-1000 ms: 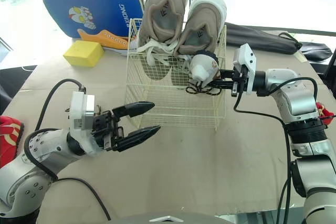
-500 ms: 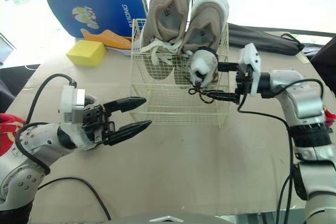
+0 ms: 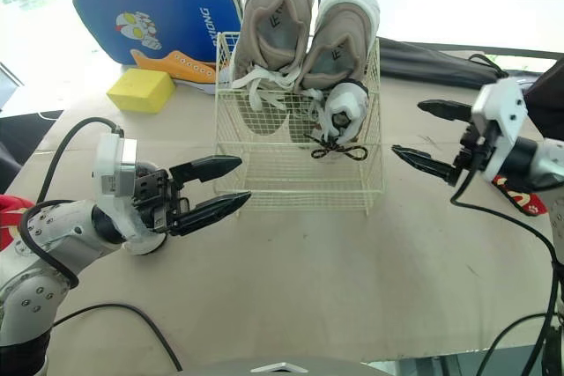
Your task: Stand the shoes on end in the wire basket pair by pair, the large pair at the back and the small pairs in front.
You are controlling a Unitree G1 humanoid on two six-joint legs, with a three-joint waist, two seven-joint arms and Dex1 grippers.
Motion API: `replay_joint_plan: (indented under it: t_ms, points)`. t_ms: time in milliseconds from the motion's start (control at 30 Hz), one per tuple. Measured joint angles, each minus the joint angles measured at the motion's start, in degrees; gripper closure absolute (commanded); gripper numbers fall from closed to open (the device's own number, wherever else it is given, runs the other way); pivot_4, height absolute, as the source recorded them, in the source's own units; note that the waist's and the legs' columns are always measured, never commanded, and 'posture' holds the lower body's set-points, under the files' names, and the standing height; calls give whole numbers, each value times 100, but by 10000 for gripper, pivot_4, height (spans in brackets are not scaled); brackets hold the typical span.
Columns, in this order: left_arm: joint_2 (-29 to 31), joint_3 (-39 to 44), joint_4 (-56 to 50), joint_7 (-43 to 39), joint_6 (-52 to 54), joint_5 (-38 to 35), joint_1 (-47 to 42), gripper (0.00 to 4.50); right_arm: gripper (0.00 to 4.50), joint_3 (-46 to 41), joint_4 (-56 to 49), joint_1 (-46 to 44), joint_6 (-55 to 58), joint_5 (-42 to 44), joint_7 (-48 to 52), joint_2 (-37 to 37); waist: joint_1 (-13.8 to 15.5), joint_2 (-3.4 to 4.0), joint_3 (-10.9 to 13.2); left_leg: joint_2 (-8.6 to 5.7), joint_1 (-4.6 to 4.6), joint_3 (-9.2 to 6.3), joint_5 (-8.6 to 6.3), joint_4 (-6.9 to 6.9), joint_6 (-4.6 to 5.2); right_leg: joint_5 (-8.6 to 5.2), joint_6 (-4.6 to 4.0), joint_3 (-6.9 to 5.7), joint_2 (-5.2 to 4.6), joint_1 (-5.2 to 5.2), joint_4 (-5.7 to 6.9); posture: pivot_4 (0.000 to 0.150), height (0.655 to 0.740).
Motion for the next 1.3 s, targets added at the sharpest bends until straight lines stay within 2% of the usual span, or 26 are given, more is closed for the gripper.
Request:
replay_joint_plan:
  t_ms: [133,300,433,533,700,867,1000,1167,1300]
  points:
    - [-15,300,-12,305,112,-134,313,8372,447,-11,-873,194,98,165,-421,116,-25,4,0,16,4,3,-1,-6,0,-2,1,3,8,-4,2,1500,7400]
    - [-67,1255,250,1564,617,-677,782,8372,447,1030,-2024,275,170,408,-807,631,-8,-4,-2,24,1,-8,-1,-7,-2,-7,9,-5,16,-9,3,1500,7400]
    - [633,2379,1225,2228,1706,-1359,1421,8372,447,1550,-2417,150,90,698,-744,872,-9,-9,-1,20,4,-10,-1,-7,-2,-17,24,-8,20,-9,7,1500,7400]
    - [1142,2809,2101,2299,2550,-1881,1576,8372,447,1579,-2398,150,1,786,-522,780,28,-12,0,4,4,-16,-2,-6,-3,-18,25,-9,11,-7,13,1500,7400]
    - [1851,2629,3413,1789,3521,-2035,1256,8372,447,1561,-2369,128,-118,848,-267,551,9,-13,1,2,13,-15,-5,-6,-18,-23,25,-8,11,-12,41,1500,7400]
    - [2129,1347,4377,1216,3573,-1152,235,8372,447,1519,-2409,151,-95,905,-291,360,-10,-14,0,-2,14,-5,-4,-13,-45,-29,15,-2,5,-33,70,1500,7400]
    - [2181,752,4864,650,3435,-501,-121,8372,447,1379,-2636,329,-9,1090,-392,151,-27,-24,-5,2,9,2,8,-18,-67,-26,7,2,4,-45,70,1500,7400]
    - [2314,1026,5726,-247,3537,-330,-458,8372,447,962,-2932,733,158,1402,-595,-164,-14,-42,-4,4,1,-1,-6,-18,-43,-31,14,-2,-1,-53,71,1500,7400]
    - [2524,1260,5903,-660,3673,-206,-510,8372,447,858,-3025,766,163,1603,-676,-254,-3,-48,-3,2,0,0,-7,-18,-42,-31,15,-2,-9,-53,70,1500,7400]
